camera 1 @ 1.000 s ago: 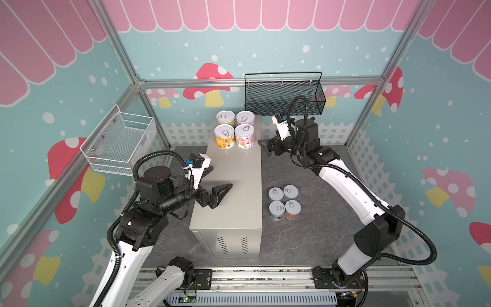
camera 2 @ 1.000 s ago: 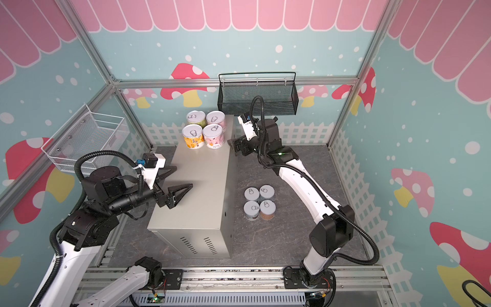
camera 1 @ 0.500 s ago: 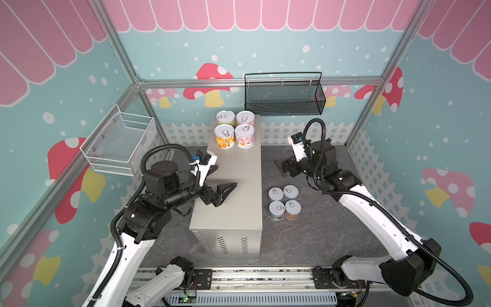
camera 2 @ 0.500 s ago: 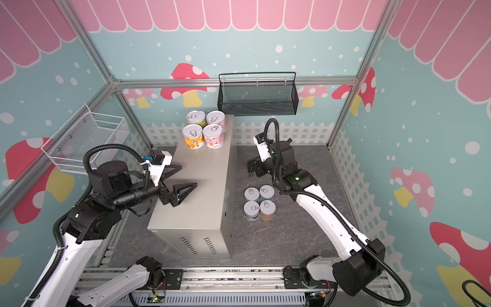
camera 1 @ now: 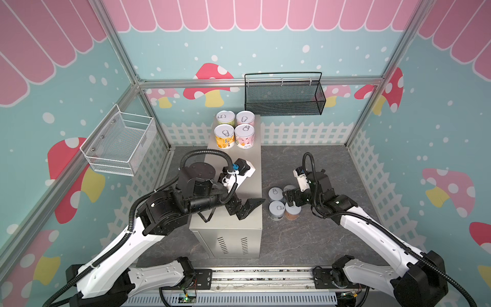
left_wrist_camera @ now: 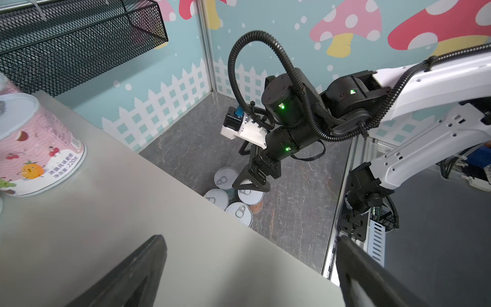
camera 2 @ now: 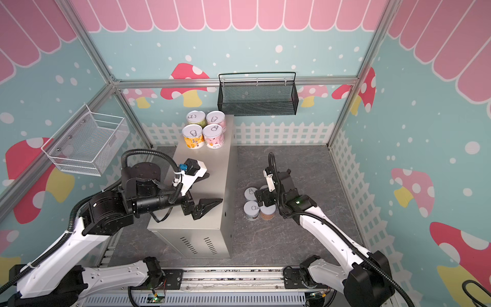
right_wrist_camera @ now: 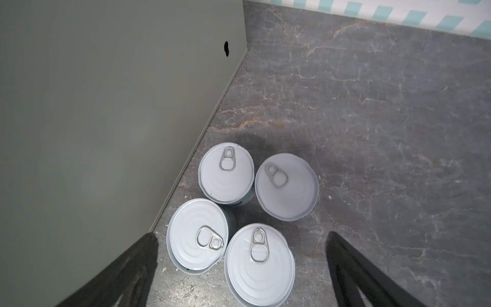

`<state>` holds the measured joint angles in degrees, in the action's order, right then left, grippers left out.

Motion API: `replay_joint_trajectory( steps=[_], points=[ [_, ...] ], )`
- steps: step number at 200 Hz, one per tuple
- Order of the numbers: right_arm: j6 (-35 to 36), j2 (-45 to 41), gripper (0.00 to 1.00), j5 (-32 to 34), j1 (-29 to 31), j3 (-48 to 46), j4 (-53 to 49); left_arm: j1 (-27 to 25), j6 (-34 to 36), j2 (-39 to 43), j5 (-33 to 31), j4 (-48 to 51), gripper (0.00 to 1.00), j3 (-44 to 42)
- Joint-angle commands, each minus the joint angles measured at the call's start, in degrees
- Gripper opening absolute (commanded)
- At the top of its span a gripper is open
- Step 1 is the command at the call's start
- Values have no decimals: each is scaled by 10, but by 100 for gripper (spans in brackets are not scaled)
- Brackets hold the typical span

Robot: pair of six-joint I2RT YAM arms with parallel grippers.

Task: Place and organize the canned foods onto the counter
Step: 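Move the right gripper down over the floor can cluster while the left arm swings nearer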

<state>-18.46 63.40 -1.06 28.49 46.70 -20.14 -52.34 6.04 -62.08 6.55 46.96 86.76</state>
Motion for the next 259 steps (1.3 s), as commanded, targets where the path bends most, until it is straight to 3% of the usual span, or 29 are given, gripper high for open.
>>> replay_joint_trajectory(
  steps=[1,44,119,201,259],
  points=[
    [-45,-45,99,4,0,-43,-3,-13,6,-6,-36,10,100,26],
    [-105,-111,99,35,19,-108,-38,-24,3,-23,-30,-2,100,31],
    [-200,-96,99,119,96,-158,-60,-34,-13,4,-28,-33,100,1],
    [-182,-10,99,103,97,-183,68,-37,-26,-2,-19,-28,100,-5],
    [-168,57,98,126,96,-156,96,-88,-20,-64,-42,39,100,61]
  ],
)
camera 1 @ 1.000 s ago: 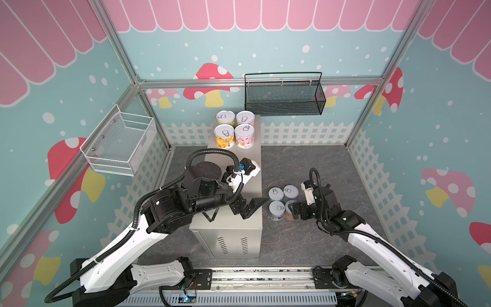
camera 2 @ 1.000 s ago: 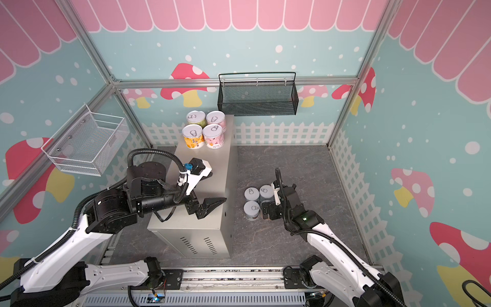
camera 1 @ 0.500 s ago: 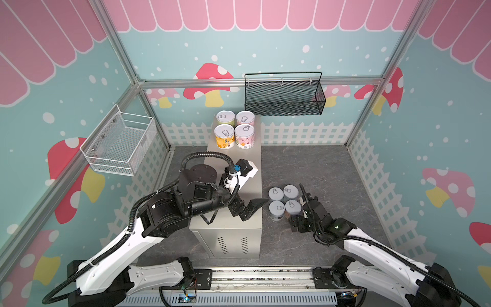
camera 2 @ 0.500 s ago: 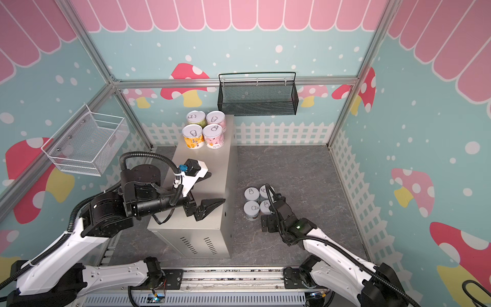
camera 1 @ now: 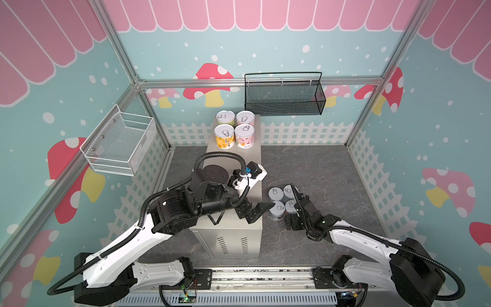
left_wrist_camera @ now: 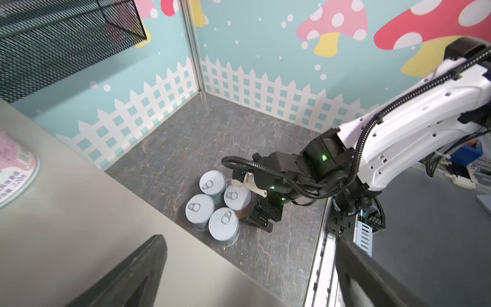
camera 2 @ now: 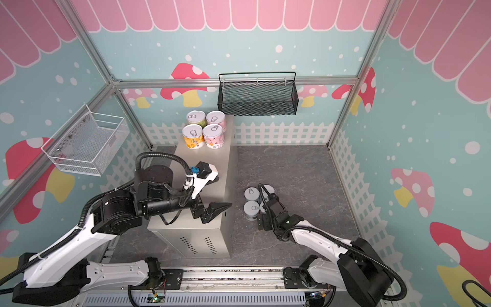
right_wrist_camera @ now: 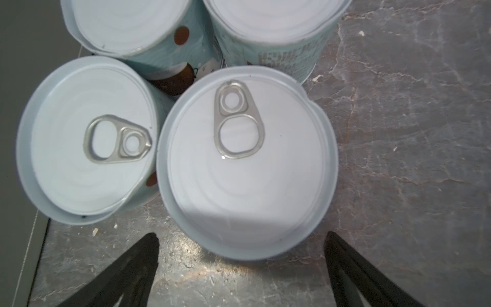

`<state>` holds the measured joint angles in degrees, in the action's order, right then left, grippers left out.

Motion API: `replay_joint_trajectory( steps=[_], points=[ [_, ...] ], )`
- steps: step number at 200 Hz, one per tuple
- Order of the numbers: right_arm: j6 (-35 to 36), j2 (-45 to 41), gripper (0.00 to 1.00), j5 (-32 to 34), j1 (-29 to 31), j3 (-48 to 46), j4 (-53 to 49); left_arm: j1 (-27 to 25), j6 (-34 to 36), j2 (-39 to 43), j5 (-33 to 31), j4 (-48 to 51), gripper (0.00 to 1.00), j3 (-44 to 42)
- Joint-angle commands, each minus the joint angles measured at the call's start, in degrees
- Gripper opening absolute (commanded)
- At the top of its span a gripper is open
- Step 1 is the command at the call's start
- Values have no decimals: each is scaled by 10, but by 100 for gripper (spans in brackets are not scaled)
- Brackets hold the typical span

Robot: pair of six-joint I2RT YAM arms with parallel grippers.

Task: Place and organize the canned foods onto the counter
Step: 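Move the right gripper down over the floor can cluster while the left arm swings nearer, then close the right gripper on the peach can in the cluster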

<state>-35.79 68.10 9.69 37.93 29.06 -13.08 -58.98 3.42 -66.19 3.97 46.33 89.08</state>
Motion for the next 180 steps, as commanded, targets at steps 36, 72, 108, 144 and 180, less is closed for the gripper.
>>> replay_joint_trajectory(
  steps=[36,72,108,144,180],
  points=[
    [15,18,97,26,-5,23,33,-50,5,-65,-40,83,100,76],
    [30,20,97,17,-24,24,45,-70,4,-91,-53,101,100,101],
    [50,22,97,5,-37,28,69,-83,4,-104,-63,106,100,117],
    [63,40,96,-6,-50,41,81,-88,0,-110,-66,106,100,118],
    [75,55,96,-19,-66,43,97,-90,0,-108,-71,106,100,119]
  ],
)
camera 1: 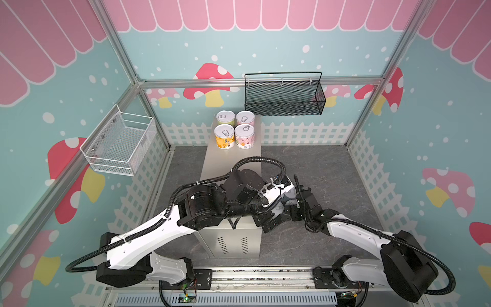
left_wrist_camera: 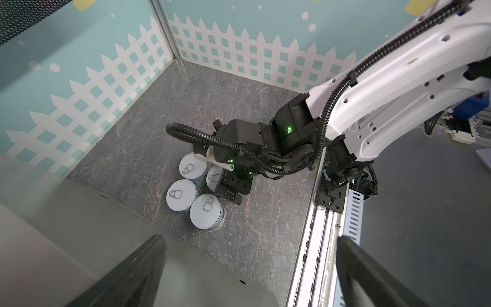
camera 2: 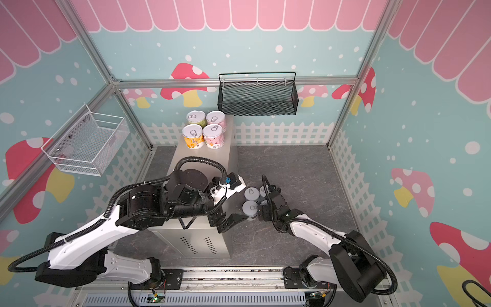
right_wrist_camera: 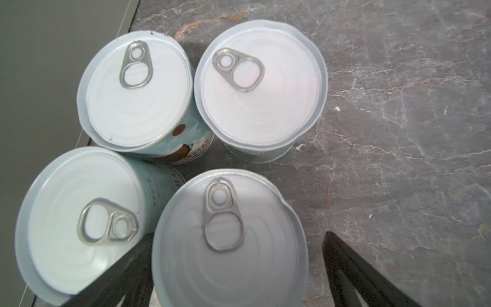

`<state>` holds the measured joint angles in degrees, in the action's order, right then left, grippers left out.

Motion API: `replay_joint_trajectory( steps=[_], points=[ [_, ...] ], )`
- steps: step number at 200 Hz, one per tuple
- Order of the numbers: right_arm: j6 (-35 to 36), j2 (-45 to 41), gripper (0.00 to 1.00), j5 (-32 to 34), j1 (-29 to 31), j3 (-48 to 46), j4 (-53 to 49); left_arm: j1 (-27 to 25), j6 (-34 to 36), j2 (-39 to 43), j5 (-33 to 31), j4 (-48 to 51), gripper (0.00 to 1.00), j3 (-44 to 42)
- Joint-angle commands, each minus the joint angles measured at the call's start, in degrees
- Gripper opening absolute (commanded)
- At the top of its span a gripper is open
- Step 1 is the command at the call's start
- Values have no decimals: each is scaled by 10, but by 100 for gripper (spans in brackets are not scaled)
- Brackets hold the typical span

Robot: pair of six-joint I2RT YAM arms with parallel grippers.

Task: Place and organize the canned foods onto the counter
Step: 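Close the right gripper on the peach can in the cluster, then lift the peach can from the floor with the right gripper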

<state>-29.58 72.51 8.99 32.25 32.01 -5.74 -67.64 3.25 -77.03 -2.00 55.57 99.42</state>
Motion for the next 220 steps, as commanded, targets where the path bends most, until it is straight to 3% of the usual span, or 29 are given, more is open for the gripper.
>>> replay_joint_trajectory(
  steps=[1,65,114,152,220],
  points=[
    [13,12,96,-12,-10,14,24,-4,2,0,-12,14,100,16],
    [30,42,92,-27,-18,23,44,-5,7,0,-24,13,100,14],
    [36,50,81,-23,-19,32,43,-5,10,6,-33,13,100,10],
    [42,25,70,-22,-19,41,28,-5,11,12,-38,13,100,8],
    [84,-58,65,-34,-19,93,-65,-5,5,27,-59,13,100,-1]
  ],
)
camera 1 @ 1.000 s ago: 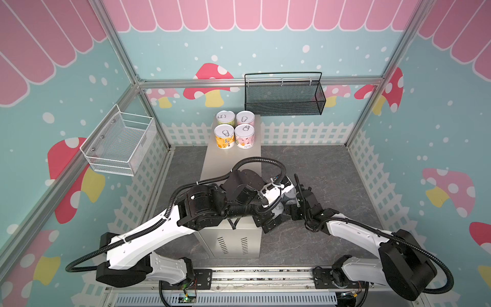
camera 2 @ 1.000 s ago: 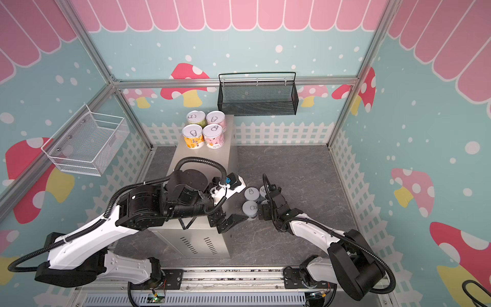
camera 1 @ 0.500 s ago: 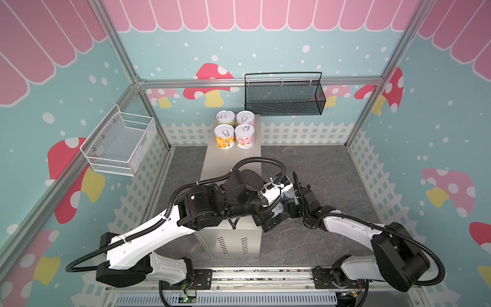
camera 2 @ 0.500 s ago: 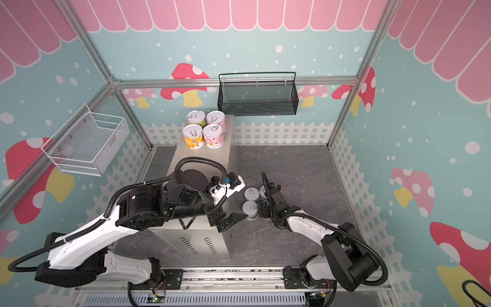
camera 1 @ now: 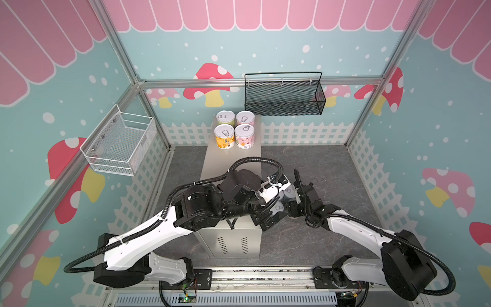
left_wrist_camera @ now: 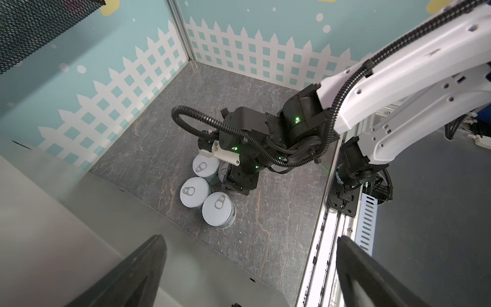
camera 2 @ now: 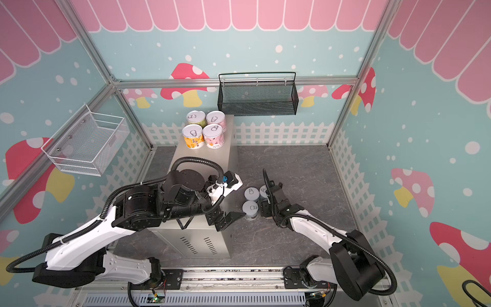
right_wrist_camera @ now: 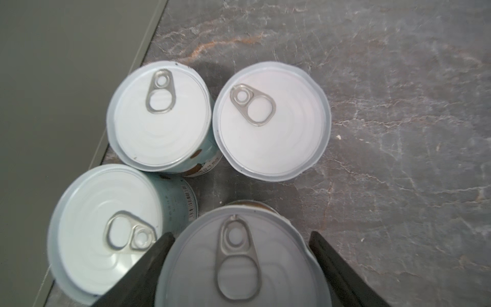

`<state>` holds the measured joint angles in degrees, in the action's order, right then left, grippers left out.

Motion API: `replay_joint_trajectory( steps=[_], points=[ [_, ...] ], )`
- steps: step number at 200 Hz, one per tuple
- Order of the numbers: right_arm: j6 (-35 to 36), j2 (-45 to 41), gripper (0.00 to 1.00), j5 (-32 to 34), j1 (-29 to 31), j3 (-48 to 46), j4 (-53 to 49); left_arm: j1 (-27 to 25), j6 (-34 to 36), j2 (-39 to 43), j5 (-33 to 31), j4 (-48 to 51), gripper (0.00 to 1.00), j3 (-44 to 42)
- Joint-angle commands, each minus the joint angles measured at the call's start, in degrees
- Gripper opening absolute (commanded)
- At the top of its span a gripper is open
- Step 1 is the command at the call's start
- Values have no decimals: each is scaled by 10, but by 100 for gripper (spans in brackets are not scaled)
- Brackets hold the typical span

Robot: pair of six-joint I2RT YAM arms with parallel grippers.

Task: Place and organize the canned foods onto the counter
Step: 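Lift the peach can from the floor with the right gripper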

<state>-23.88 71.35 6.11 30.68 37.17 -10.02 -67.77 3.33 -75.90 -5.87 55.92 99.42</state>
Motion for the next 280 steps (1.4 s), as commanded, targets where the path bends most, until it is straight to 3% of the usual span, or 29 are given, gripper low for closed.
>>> replay_joint_trajectory(
  steps=[1,89,158,202,280],
  points=[
    [28,-48,65,-6,-3,43,-24,-3,3,17,-21,10,100,-1],
    [184,-152,66,-92,-3,212,-137,-3,-12,85,-90,12,100,-31],
    [261,-111,66,-234,-2,404,-200,-4,-27,157,-157,34,100,-70],
    [273,-69,66,-323,2,491,-206,-3,-40,206,-196,53,100,-90],
    [294,55,65,-287,115,663,-284,-3,-61,278,-279,81,100,-132]
  ],
)
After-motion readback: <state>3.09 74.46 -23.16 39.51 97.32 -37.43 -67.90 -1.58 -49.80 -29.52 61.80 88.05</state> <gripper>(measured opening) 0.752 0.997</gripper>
